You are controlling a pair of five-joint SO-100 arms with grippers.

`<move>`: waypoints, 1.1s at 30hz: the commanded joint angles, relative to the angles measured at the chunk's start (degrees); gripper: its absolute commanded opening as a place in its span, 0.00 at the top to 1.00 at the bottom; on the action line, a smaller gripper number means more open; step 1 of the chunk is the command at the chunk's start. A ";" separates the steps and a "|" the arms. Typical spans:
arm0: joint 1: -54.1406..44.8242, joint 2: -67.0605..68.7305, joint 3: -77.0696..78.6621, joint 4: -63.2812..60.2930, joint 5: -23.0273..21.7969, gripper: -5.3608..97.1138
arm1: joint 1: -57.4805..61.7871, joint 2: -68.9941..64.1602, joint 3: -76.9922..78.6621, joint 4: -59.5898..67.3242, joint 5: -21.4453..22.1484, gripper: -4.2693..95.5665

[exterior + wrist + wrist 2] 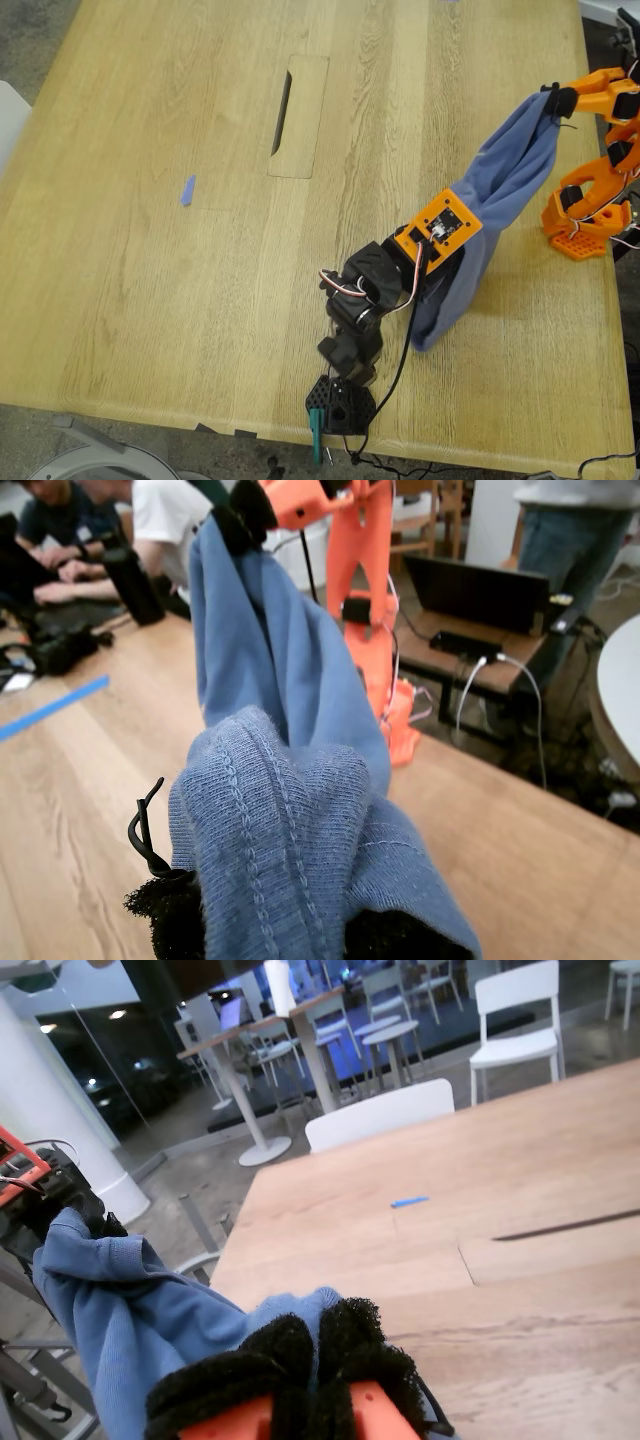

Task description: Fold a T-shirt

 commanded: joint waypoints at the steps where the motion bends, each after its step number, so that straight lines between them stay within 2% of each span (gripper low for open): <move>1: -0.97 8.53 9.40 -3.43 -0.53 0.95 | 0.35 2.81 3.43 -0.09 0.79 0.94; 7: -1.05 16.79 26.46 -10.90 -1.23 0.95 | 0.35 8.17 13.97 -0.09 2.11 0.95; 21: -7.21 29.79 51.06 -26.10 -0.26 0.95 | -0.62 14.59 36.91 0.00 2.81 0.94; 27: -8.17 33.40 57.74 -30.15 -0.18 0.95 | -0.44 16.87 44.91 0.00 4.04 0.95; 33: -8.79 35.51 60.73 -31.20 -0.18 0.95 | 0.18 18.98 52.82 0.00 3.52 0.94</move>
